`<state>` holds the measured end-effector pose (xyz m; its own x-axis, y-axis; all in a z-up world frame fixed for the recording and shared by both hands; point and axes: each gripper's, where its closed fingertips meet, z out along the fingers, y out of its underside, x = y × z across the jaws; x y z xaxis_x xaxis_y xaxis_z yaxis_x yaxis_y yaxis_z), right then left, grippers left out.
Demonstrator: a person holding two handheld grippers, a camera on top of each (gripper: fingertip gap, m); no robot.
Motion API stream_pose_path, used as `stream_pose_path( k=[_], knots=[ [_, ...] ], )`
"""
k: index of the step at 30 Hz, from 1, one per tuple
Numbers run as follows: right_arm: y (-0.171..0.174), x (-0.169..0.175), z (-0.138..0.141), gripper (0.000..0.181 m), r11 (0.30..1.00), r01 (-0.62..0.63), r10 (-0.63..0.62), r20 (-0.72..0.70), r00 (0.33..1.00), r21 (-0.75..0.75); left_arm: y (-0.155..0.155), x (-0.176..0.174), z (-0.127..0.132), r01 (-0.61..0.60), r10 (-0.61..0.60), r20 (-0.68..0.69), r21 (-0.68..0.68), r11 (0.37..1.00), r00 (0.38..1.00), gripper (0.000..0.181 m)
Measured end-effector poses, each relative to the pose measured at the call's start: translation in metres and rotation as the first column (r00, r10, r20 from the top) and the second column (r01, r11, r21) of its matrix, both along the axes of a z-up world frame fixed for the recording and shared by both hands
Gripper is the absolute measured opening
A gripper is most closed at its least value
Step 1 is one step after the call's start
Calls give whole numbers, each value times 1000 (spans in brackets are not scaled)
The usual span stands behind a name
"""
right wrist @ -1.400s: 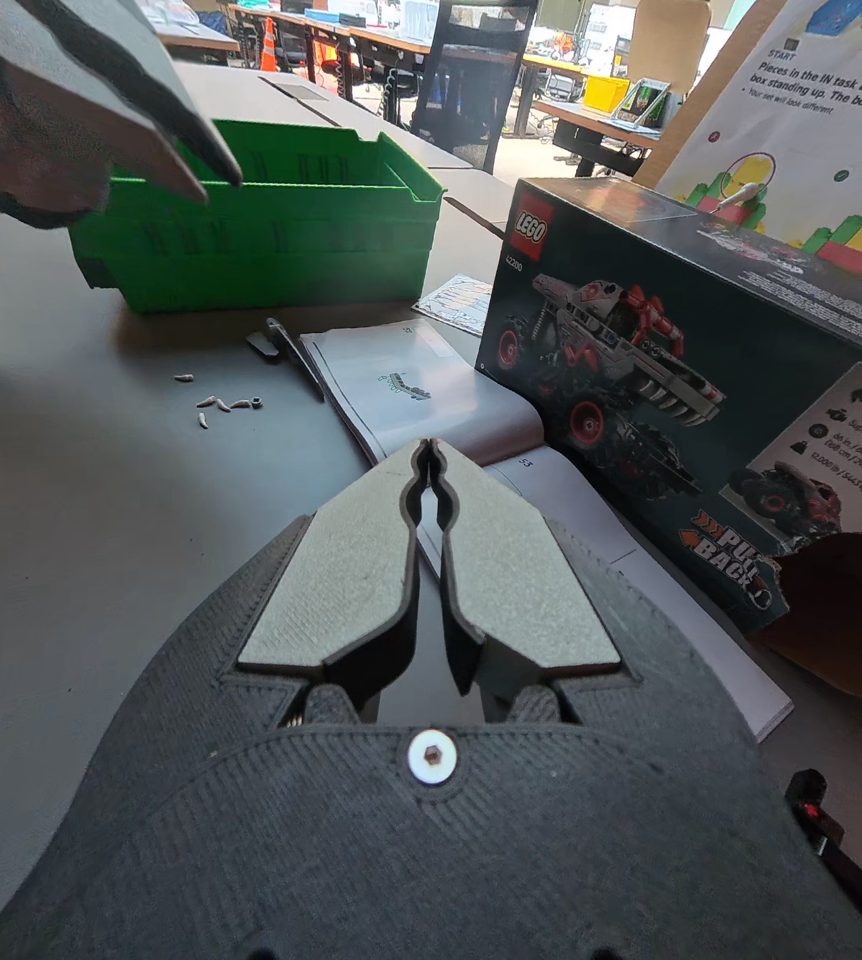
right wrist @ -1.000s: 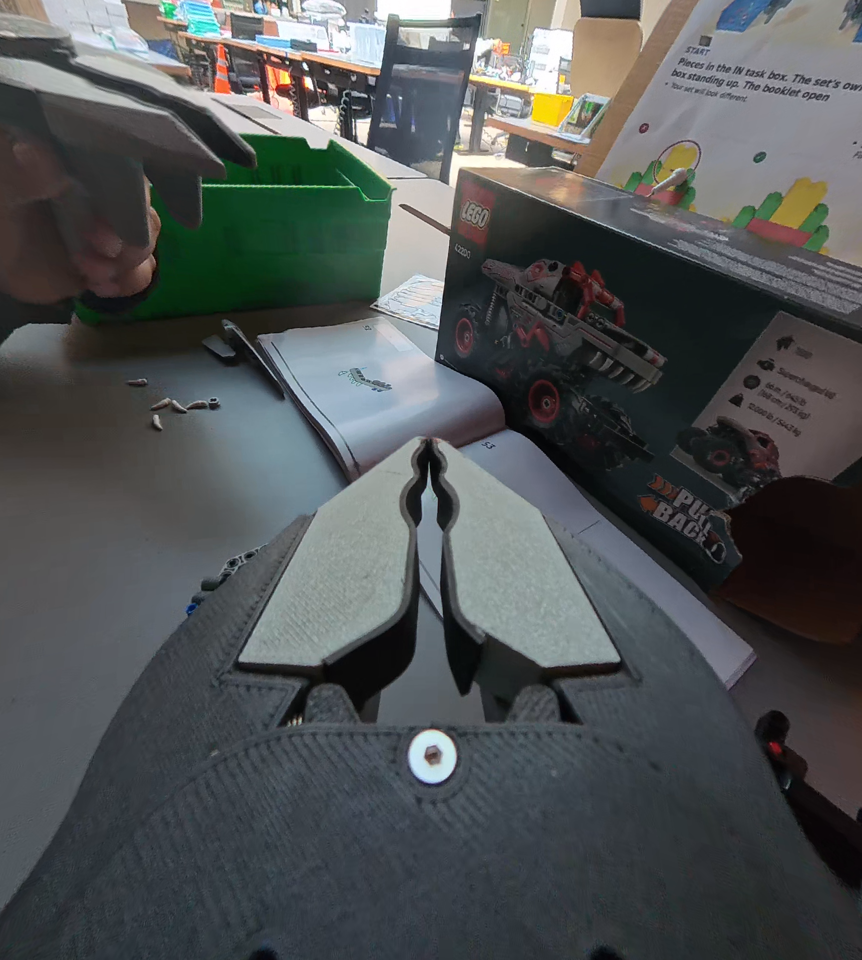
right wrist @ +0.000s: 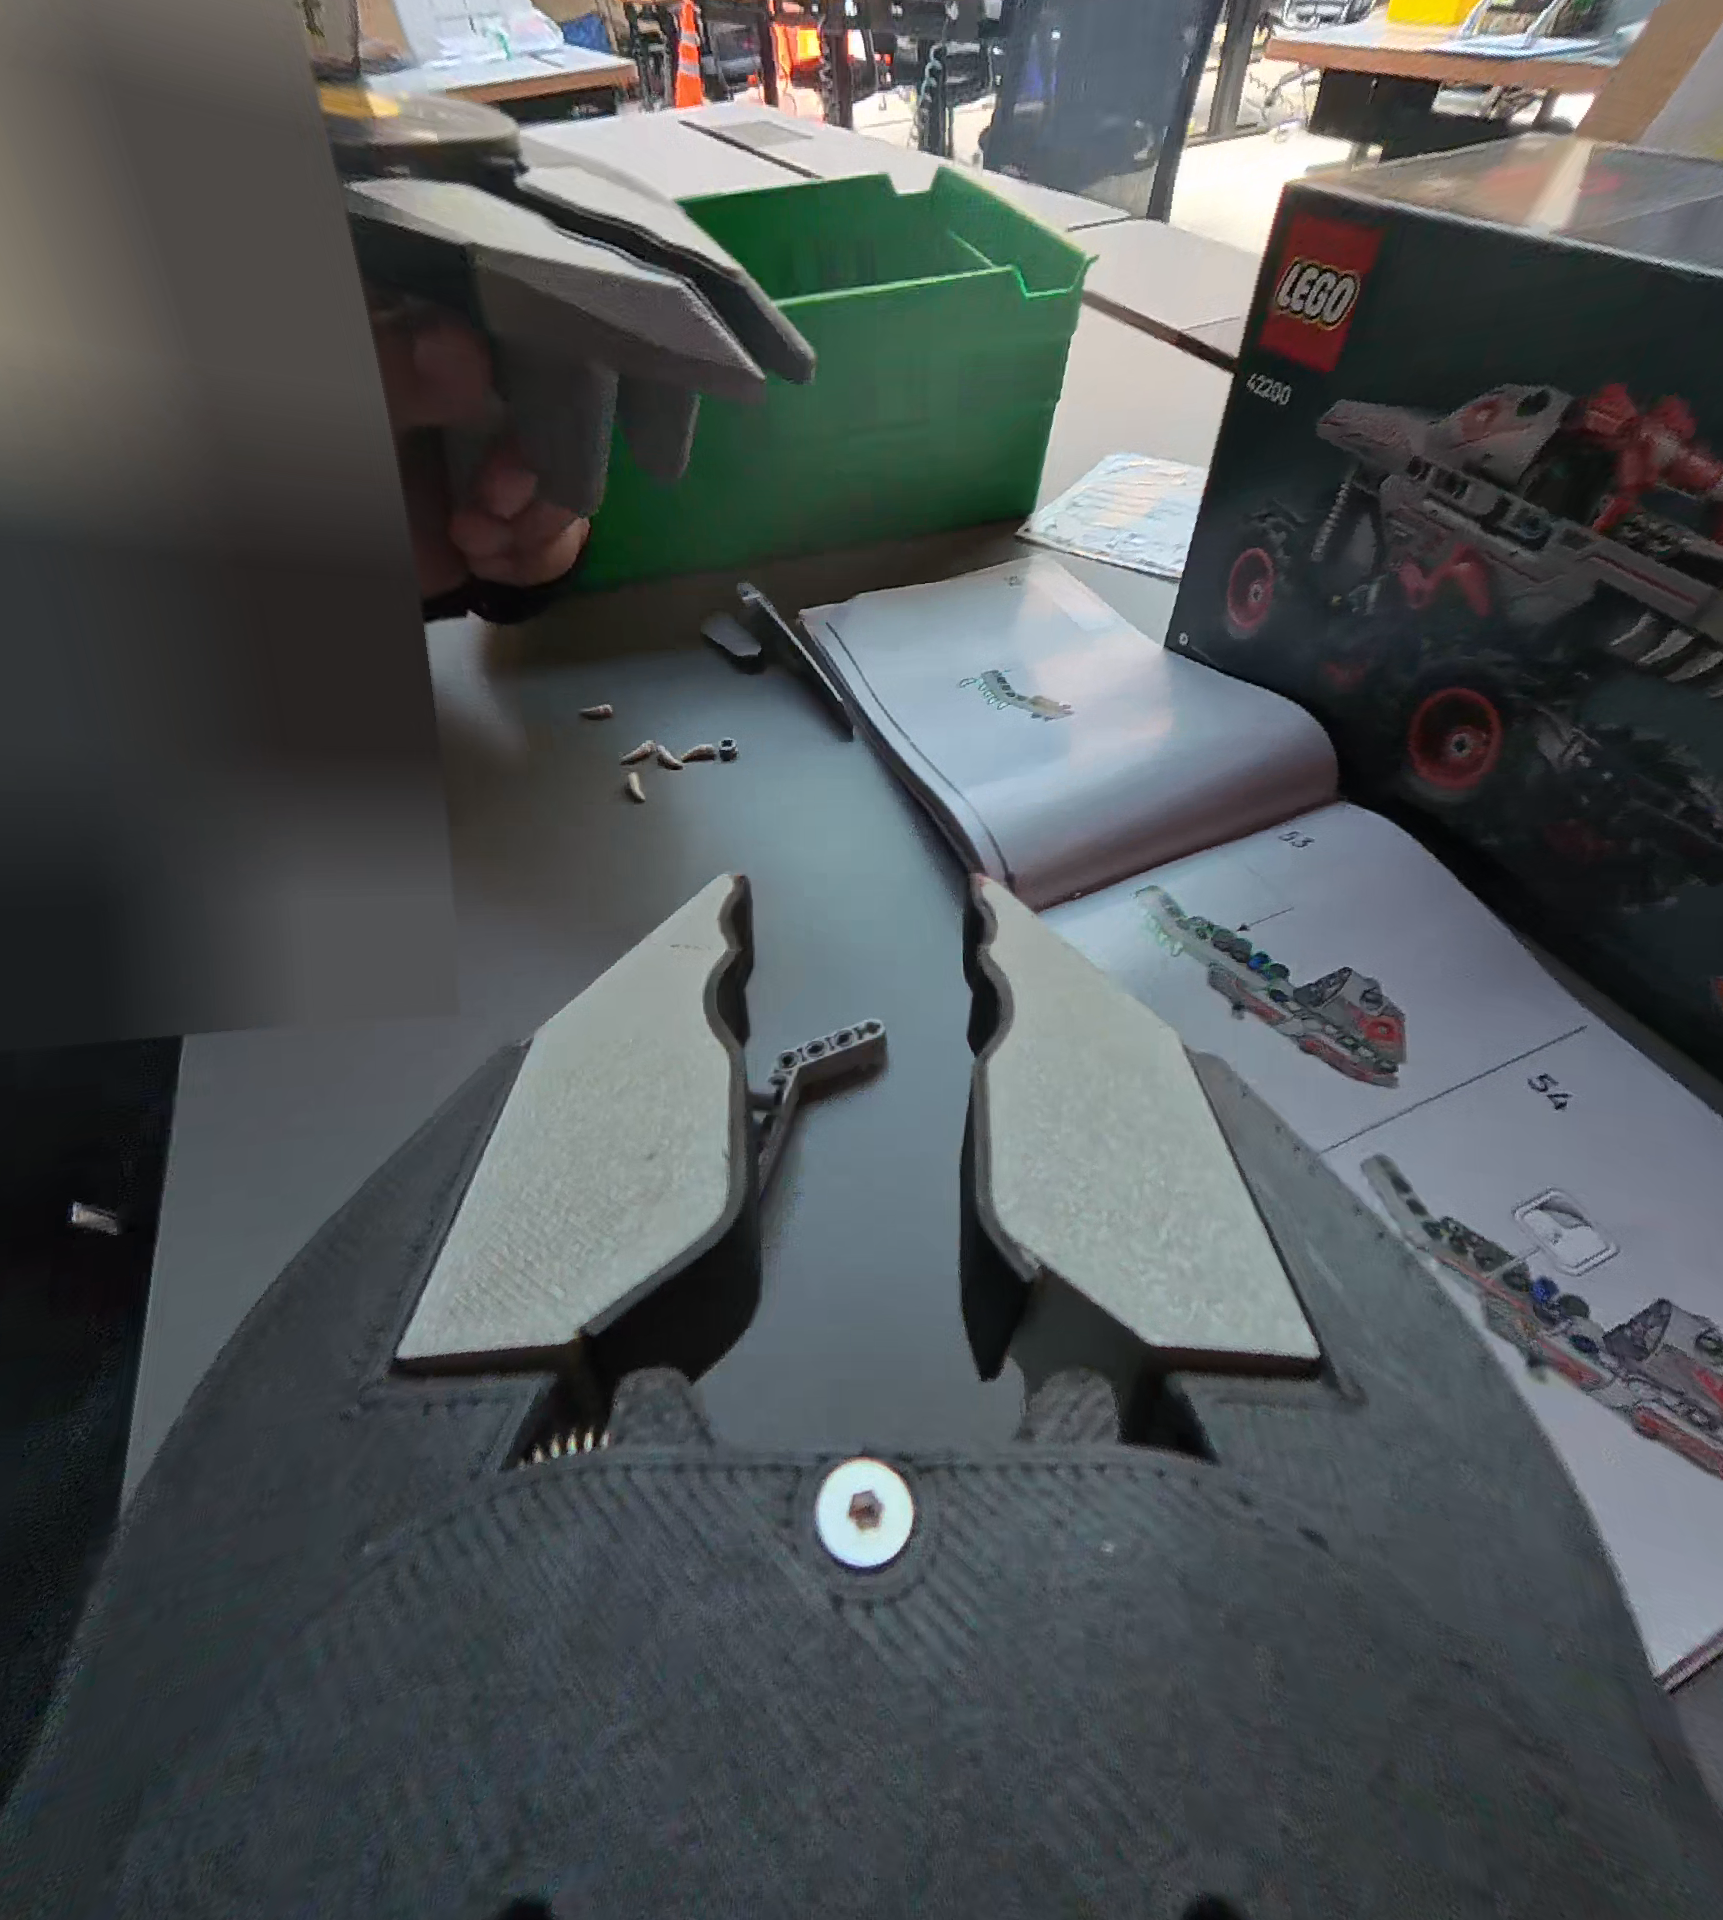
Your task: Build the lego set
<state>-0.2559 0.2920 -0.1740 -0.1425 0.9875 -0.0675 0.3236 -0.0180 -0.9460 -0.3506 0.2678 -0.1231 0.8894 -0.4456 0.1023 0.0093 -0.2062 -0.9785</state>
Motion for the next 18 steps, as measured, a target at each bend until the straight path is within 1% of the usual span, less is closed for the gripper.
stream_pose_path(
  k=[1,4,8,10,13,15,18],
  knots=[
    [-4,2,-4,41,1000,7,-8,21,1000,16,0,1,-4,-1,0,-20,-15,1000,1000,7],
    [-13,7,-22,44,995,24,-33,95,995,96,-1,-1,-10,-30,28,-86,-17,999,996,7],
    [-30,9,-51,43,993,-17,-9,221,975,114,-3,-8,-20,-86,87,-205,15,996,975,6],
    [-31,9,-63,32,988,-17,-27,286,958,150,-7,-8,-25,-90,93,-239,25,996,966,6],
    [-25,10,-76,15,968,-10,-81,354,932,249,-14,-8,-36,-89,90,-272,15,996,958,6],
    [-23,10,-80,4,955,-14,-101,369,924,296,-17,-12,-41,-100,103,-313,24,995,944,5],
    [-19,10,-79,4,939,-36,-97,364,927,341,-18,-18,-46,-118,118,-353,22,993,928,3]
  ],
)
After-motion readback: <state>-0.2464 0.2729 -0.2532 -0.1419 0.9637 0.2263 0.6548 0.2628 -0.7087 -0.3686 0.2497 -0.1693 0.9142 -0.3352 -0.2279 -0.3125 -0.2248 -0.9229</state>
